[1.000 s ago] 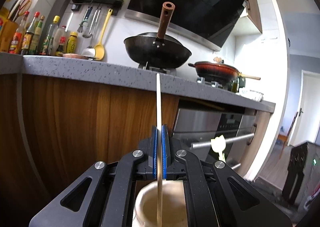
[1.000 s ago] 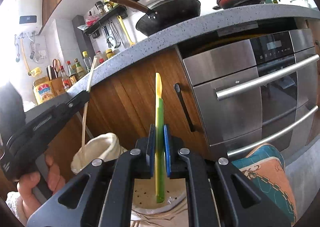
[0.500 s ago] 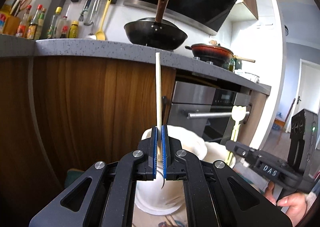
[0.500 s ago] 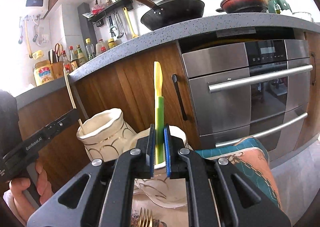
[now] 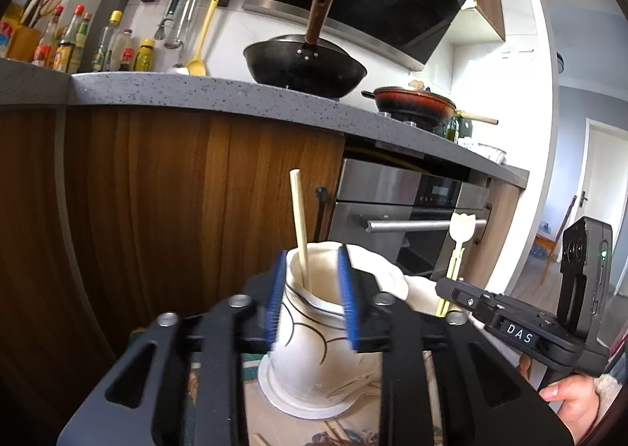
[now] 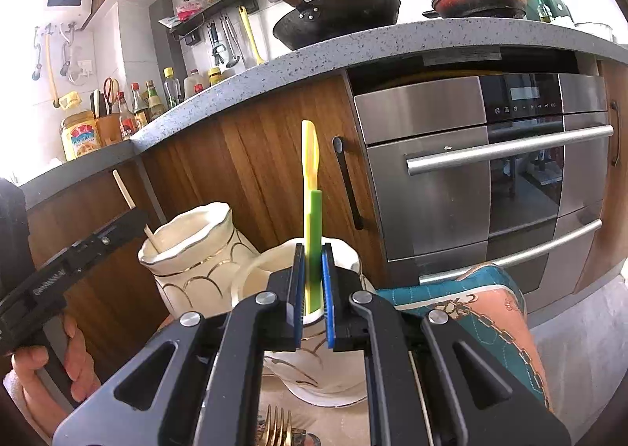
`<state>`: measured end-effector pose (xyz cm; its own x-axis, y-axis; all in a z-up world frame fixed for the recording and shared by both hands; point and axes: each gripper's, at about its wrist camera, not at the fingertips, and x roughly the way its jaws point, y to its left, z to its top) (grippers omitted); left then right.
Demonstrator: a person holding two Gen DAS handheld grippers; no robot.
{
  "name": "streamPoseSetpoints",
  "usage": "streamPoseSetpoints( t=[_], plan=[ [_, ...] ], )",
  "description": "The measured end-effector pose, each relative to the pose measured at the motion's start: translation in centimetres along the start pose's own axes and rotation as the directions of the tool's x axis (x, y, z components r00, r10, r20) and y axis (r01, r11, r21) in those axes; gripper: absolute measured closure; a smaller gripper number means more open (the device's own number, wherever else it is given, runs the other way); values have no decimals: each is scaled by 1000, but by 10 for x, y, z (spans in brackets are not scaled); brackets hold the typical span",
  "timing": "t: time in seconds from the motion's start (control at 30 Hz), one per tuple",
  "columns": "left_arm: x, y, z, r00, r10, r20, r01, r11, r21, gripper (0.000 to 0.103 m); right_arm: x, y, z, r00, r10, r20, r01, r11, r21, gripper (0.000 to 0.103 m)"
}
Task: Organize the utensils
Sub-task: 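Carry both utensils to the ceramic pot while the left drops the chopstick into the tall vase, then lower the green-handled utensil into the shorter pot and open the right gripper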
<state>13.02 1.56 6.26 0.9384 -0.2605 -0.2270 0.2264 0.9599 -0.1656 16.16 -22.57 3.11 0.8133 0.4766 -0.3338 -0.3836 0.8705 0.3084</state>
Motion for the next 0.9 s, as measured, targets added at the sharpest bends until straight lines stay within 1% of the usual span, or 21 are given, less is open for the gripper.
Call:
streamPoseSetpoints(
  t=[0.17, 0.37, 0.6, 0.7, 0.9],
  plan=[
    [-4, 4, 0, 1000, 15, 7, -15, 1000, -12, 67, 1, 2, -1, 1000, -23, -2, 23, 1000, -21, 95],
    [-4, 12, 1, 1000, 17, 6, -16, 999, -38, 66, -1, 1, -1, 999, -38, 5, 38, 999, -25, 95],
    [-2, 15, 1, 1000, 20, -3, -20, 999, -42, 66, -4, 0, -1, 998, -57, 9, 57, 998, -12, 95],
    [-2, 15, 1, 1000, 19, -4, -19, 999, -46, 66, -5, 2, -1, 996, -87, 12, 87, 996, -30, 95],
    [-1, 15, 1, 1000, 18, -7, -18, 999, -46, 66, -5, 1, -1, 997, -79, 13, 79, 997, -24, 95]
  ],
)
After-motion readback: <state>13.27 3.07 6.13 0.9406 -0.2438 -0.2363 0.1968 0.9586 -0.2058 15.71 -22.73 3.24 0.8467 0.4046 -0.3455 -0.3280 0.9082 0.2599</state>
